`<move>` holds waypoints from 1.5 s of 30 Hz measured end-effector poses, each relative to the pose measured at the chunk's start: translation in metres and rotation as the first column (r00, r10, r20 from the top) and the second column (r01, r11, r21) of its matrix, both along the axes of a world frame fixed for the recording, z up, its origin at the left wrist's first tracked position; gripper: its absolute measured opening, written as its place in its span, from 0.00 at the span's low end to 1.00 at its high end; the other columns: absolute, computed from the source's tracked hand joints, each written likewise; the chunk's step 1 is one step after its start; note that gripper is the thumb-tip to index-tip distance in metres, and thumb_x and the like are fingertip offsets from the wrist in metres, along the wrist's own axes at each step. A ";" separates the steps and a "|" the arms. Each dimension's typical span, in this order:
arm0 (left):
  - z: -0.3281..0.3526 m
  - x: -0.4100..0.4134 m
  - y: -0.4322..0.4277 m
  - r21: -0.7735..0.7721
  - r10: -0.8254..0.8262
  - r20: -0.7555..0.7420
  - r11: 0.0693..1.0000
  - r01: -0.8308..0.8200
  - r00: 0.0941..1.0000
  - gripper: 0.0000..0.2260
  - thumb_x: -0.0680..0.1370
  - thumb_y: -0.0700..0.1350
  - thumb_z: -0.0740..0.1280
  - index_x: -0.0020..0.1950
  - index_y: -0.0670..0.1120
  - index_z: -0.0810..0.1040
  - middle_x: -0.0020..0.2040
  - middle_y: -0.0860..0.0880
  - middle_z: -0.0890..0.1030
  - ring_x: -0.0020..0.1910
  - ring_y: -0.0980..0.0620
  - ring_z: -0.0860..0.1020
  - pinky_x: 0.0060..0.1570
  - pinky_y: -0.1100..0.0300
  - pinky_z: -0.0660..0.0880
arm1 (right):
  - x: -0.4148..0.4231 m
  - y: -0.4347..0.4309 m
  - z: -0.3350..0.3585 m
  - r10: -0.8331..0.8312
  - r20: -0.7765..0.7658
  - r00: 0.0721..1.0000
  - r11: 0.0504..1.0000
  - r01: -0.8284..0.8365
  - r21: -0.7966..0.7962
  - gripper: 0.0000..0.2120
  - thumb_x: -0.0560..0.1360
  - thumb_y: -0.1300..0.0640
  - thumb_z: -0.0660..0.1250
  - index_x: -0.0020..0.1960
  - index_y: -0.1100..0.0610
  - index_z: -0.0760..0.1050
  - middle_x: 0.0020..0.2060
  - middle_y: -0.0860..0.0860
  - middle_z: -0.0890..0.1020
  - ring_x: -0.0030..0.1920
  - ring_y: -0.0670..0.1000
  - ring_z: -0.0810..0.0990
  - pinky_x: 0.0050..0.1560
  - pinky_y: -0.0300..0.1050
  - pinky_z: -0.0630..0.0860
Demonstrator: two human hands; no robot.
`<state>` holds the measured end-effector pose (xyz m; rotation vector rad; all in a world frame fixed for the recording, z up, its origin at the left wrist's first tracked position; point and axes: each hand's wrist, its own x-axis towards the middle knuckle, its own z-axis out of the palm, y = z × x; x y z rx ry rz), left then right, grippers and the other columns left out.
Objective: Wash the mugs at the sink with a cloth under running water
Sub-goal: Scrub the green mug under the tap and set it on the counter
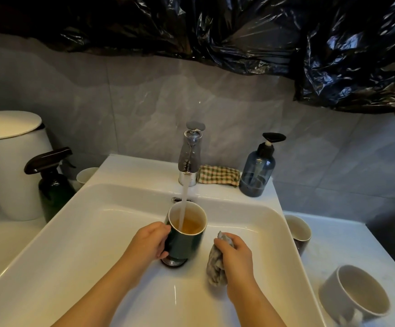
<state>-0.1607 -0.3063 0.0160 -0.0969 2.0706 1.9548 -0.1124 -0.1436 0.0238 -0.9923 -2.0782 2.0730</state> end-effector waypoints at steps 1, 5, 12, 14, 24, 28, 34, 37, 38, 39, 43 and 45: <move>0.001 -0.001 0.002 0.011 0.004 -0.001 1.000 -0.004 1.000 0.16 0.80 0.40 0.58 0.32 0.45 0.64 0.24 0.51 0.64 0.28 0.52 0.63 0.37 0.60 0.71 | 0.001 -0.001 0.001 0.003 0.004 1.000 1.000 -0.003 0.004 0.06 0.78 0.57 0.62 0.47 0.58 0.76 0.34 0.53 0.79 0.35 0.51 0.78 0.36 0.41 0.77; 0.007 -0.005 0.005 -0.091 -0.027 -0.124 0.996 0.016 0.992 0.16 0.80 0.41 0.61 0.32 0.45 0.66 0.26 0.52 0.67 0.30 0.53 0.67 0.37 0.61 0.70 | -0.001 -0.006 -0.006 0.019 -0.017 1.000 1.000 -0.019 -0.012 0.08 0.77 0.55 0.65 0.50 0.59 0.77 0.37 0.58 0.80 0.38 0.57 0.79 0.48 0.52 0.80; 0.024 -0.013 -0.010 -0.798 -0.540 -0.442 0.601 -0.039 0.716 0.15 0.78 0.50 0.61 0.34 0.48 0.65 0.31 0.52 0.69 0.33 0.54 0.66 0.32 0.64 0.61 | 0.001 0.004 -0.004 0.028 -0.057 0.998 0.995 -0.033 -0.094 0.07 0.78 0.58 0.63 0.53 0.59 0.76 0.36 0.56 0.79 0.37 0.56 0.79 0.39 0.44 0.79; 0.027 -0.016 -0.016 -0.878 -0.706 -0.450 0.461 -0.128 0.546 0.14 0.76 0.54 0.57 0.32 0.52 0.62 0.29 0.56 0.67 0.33 0.54 0.67 0.32 0.64 0.62 | 0.002 0.004 0.001 0.036 -0.067 0.997 0.989 -0.045 -0.142 0.08 0.79 0.60 0.61 0.56 0.60 0.74 0.40 0.62 0.78 0.44 0.66 0.79 0.46 0.55 0.78; 0.025 -0.024 -0.024 -0.907 -0.932 -0.292 0.198 -0.372 0.216 0.12 0.61 0.54 0.77 0.30 0.54 0.74 0.25 0.58 0.73 0.26 0.55 0.72 0.26 0.62 0.65 | -0.003 0.009 -0.011 -0.042 -0.094 0.995 0.984 0.024 -0.179 0.08 0.77 0.60 0.65 0.55 0.60 0.72 0.36 0.56 0.80 0.33 0.50 0.78 0.29 0.36 0.74; 0.034 -0.021 -0.019 -0.906 -0.834 -0.400 0.297 -0.303 0.380 0.11 0.73 0.52 0.62 0.31 0.52 0.69 0.28 0.56 0.72 0.31 0.53 0.74 0.31 0.60 0.67 | -0.005 0.004 -0.015 -0.076 -0.139 0.987 0.992 0.061 -0.108 0.07 0.74 0.56 0.69 0.48 0.56 0.74 0.44 0.57 0.83 0.41 0.53 0.82 0.37 0.42 0.75; 0.040 -0.014 0.004 -0.432 -0.149 -0.206 0.901 0.047 0.967 0.14 0.80 0.47 0.61 0.35 0.46 0.70 0.31 0.50 0.70 0.32 0.53 0.69 0.31 0.65 0.66 | -0.004 0.004 -0.007 -0.077 -0.160 0.984 0.994 0.064 -0.089 0.08 0.75 0.55 0.67 0.49 0.57 0.71 0.40 0.53 0.80 0.36 0.49 0.79 0.28 0.36 0.72; 0.035 -0.017 0.013 -0.059 0.072 0.141 0.996 -0.065 0.987 0.16 0.80 0.48 0.59 0.33 0.46 0.66 0.23 0.51 0.63 0.27 0.53 0.62 0.29 0.62 0.65 | -0.004 0.004 -0.001 -0.096 -0.200 0.975 0.994 0.083 -0.072 0.07 0.76 0.57 0.66 0.45 0.59 0.69 0.34 0.51 0.77 0.32 0.47 0.76 0.25 0.34 0.72; 0.033 -0.017 0.014 0.042 0.096 0.239 0.993 -0.109 0.966 0.17 0.80 0.49 0.59 0.32 0.47 0.65 0.22 0.52 0.61 0.25 0.53 0.61 0.29 0.62 0.64 | -0.005 0.005 -0.003 -0.103 -0.216 0.971 0.994 0.093 -0.056 0.08 0.76 0.57 0.66 0.43 0.59 0.68 0.33 0.52 0.75 0.31 0.47 0.74 0.25 0.33 0.72; 0.031 -0.018 0.015 0.127 0.100 0.317 0.981 -0.147 0.943 0.18 0.80 0.49 0.58 0.31 0.47 0.64 0.21 0.52 0.60 0.24 0.53 0.60 0.28 0.62 0.63 | -0.006 0.005 -0.003 -0.100 -0.220 0.970 0.995 0.098 -0.018 0.09 0.76 0.57 0.66 0.41 0.59 0.68 0.33 0.52 0.74 0.31 0.47 0.73 0.28 0.34 0.72; 0.021 -0.018 0.016 0.295 0.079 0.441 0.928 -0.227 0.894 0.19 0.80 0.52 0.58 0.30 0.48 0.64 0.21 0.52 0.60 0.21 0.55 0.60 0.27 0.63 0.63 | -0.008 0.003 -0.004 -0.105 -0.310 0.945 0.981 0.151 0.126 0.10 0.75 0.57 0.67 0.38 0.57 0.68 0.34 0.52 0.75 0.37 0.49 0.76 0.37 0.39 0.74; 0.019 -0.018 0.019 0.298 0.079 0.423 0.929 -0.221 0.903 0.19 0.80 0.52 0.58 0.31 0.48 0.64 0.21 0.53 0.60 0.21 0.55 0.59 0.25 0.64 0.62 | -0.009 0.001 0.002 -0.127 -0.396 0.909 0.966 0.204 0.157 0.09 0.74 0.58 0.68 0.39 0.57 0.69 0.35 0.50 0.75 0.36 0.44 0.77 0.35 0.34 0.75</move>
